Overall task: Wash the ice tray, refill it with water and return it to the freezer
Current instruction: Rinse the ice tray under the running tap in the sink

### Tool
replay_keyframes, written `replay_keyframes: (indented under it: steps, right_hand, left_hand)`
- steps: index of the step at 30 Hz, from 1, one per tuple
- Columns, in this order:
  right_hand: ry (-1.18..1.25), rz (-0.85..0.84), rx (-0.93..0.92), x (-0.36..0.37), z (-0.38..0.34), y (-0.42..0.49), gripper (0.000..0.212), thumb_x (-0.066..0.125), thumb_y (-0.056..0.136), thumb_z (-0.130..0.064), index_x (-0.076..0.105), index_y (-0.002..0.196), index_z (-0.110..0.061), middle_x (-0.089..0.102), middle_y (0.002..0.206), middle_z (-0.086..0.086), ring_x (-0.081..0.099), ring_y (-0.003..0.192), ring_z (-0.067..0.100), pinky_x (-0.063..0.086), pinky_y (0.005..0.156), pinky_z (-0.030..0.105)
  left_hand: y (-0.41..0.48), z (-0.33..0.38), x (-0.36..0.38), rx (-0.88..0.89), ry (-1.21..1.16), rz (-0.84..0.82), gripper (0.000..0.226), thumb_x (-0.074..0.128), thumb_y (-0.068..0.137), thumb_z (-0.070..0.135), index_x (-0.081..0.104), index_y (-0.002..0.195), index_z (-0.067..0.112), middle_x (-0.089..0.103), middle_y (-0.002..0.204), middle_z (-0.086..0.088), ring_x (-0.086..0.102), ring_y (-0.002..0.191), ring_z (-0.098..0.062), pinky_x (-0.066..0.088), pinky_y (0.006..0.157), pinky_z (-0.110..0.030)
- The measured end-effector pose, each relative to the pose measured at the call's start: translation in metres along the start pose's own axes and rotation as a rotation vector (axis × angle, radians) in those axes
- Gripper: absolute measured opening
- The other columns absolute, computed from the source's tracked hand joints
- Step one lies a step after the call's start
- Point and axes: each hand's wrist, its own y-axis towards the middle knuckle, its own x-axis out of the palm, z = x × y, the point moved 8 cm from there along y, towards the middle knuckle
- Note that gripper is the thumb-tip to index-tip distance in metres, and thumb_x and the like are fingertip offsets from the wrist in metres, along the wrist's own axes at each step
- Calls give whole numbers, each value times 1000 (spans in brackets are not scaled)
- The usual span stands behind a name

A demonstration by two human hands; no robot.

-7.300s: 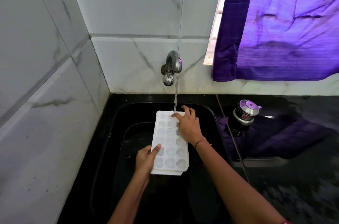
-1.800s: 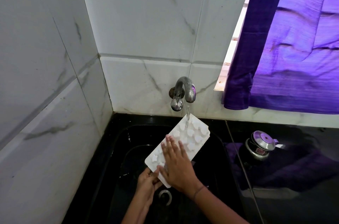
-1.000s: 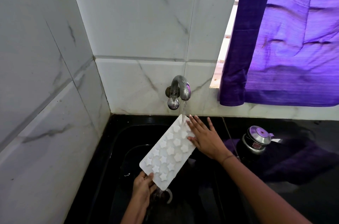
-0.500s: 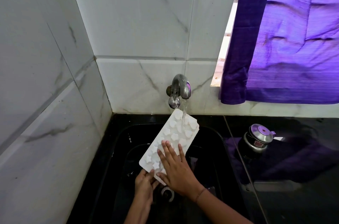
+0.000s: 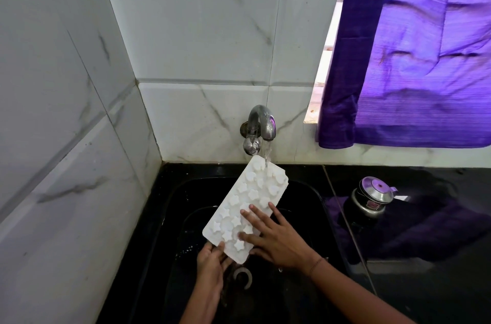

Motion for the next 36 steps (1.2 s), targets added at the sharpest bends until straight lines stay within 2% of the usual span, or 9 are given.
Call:
replay_keyframes:
  steps: [4,8,14,18,20,23,26,31,36]
  right_hand:
    - [-30,-65,-74,-4,14,5,46,25,97,-56,39,137,-39,45,144,3,37,137,26,18,107,56]
    - [13,-54,86,-13,58,8,50,15,98,-55,44,134,-36,55,133,2,47,130,26,15,109,54]
    - [2,-69,57,-17,79,15,46,21,98,-53,44,134,-38,52,137,4,44,132,25,23,114,52]
    - [259,63,324,-26,106,14,70,12,96,-59,34,144,-13,31,153,7,16,145,17,8,119,41]
    - [343,93,424,-21,118,11,77,9,92,-61,20,150,-12,13,159,2,0,146,11,9,120,41]
    - [448,100,437,-15,101,17,79,7,90,-63,2,151,-12,-3,159,-1,-10,146,9,6,121,37]
    - [593,177,589,-9,79,15,82,7,88,-66,-12,148,-13,-19,157,1,-20,144,10,-3,118,26]
    - [609,218,588,-8,31,15,75,10,95,-55,-16,147,-8,-25,155,7,-24,143,16,-6,119,32]
    - [671,303,587,-5,-27,5,70,22,100,-46,-4,150,-4,-18,158,8,-14,146,24,-2,119,33]
  left_hand:
    - [-3,1,-2,7,35,11,24,43,95,-2,54,115,3,64,94,-13,62,83,-27,55,47,-24]
    - [-4,-3,-15,-6,49,58,24,43,95,-3,54,116,2,63,92,-12,61,81,-25,55,46,-24]
    - [-6,-6,-13,-14,18,66,23,44,95,-2,54,115,3,64,92,-11,62,82,-25,57,48,-27]
    - [-9,-8,-15,-33,-33,88,23,42,95,-4,53,113,2,63,89,-11,65,70,-23,55,45,-25]
    - [-12,-13,-19,-49,-37,91,23,43,94,-4,54,113,2,63,89,-11,67,66,-22,54,44,-26]
    - [-16,-23,-17,-97,-66,78,22,43,94,-3,54,114,3,63,92,-12,62,79,-26,55,50,-31]
    - [-20,-32,-10,-142,-127,54,22,43,94,-3,54,113,3,63,95,-13,60,85,-27,55,46,-29]
    - [-20,-46,2,-191,-228,62,19,43,94,-3,54,109,0,63,96,-15,61,82,-26,57,48,-26]
    - [-10,-36,12,-139,-194,44,18,49,92,0,58,108,-3,64,102,-19,63,87,-28,58,67,-32]
